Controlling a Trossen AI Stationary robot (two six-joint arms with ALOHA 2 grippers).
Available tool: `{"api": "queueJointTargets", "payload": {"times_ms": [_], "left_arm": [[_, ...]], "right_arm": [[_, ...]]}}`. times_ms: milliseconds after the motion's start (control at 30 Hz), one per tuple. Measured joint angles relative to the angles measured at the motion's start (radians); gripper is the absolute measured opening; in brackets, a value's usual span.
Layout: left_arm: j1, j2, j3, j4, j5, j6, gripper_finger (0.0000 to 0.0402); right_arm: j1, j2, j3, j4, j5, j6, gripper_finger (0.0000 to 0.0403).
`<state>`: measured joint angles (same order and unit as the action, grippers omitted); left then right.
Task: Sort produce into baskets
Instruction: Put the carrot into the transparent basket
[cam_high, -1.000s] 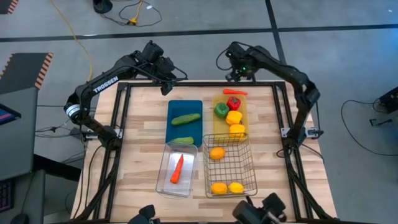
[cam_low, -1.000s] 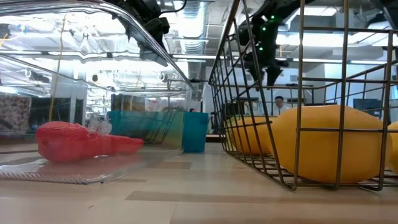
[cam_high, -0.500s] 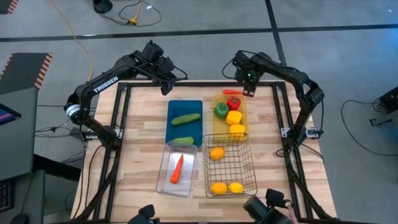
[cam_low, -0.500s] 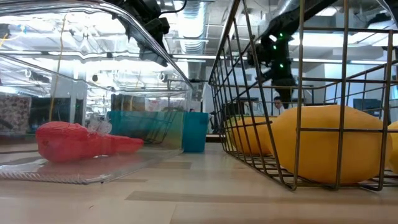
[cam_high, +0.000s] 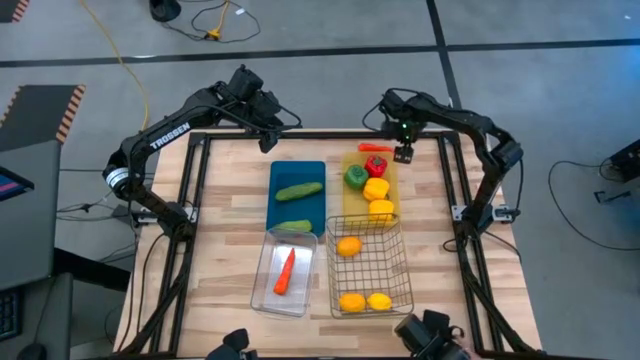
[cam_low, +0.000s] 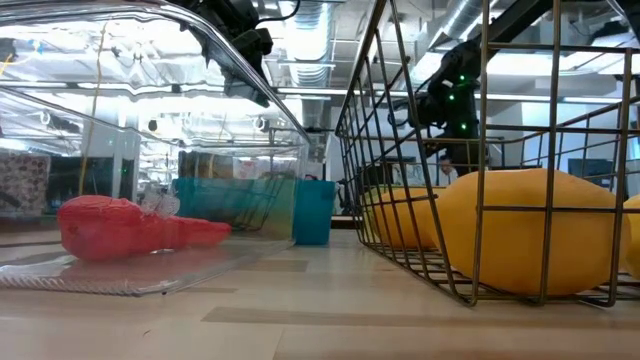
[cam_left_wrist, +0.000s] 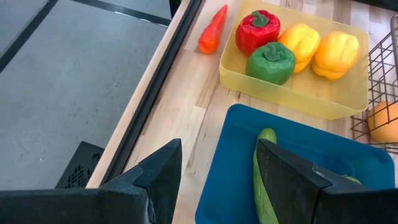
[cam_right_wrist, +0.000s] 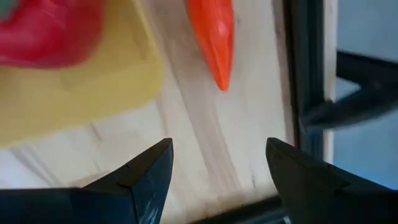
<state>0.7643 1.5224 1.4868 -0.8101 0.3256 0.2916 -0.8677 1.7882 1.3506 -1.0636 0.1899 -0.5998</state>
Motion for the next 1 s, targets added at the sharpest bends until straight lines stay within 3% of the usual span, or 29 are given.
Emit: {"api": "queueJointTargets", "payload": {"times_ms": [133,500,667,1000], "left_arm": [[0.0,0.0,0.0,0.0,0.0,-0.009,0.0194],[0.0,0.0,0.0,0.0,-0.004,-0.019,0.0194],[0.0,0.0,0.0,0.0,-0.017,-0.026,0.0194],[0.0,0.0,0.0,0.0,-0.037,-0.027,0.0194]], "right_arm": [[0.001,0.0,0.0,0.025,-0.067,-0.028,0.0286],[-0.023,0.0,0.0,0.107,-0.083,-0.263,0.0286],[-0.065,0.0,0.0,0.108,-0.063,-0.261,0.0286],[-0.062,0.01,0.002,0.14,-0.169,-0.257,0.0286]]}}
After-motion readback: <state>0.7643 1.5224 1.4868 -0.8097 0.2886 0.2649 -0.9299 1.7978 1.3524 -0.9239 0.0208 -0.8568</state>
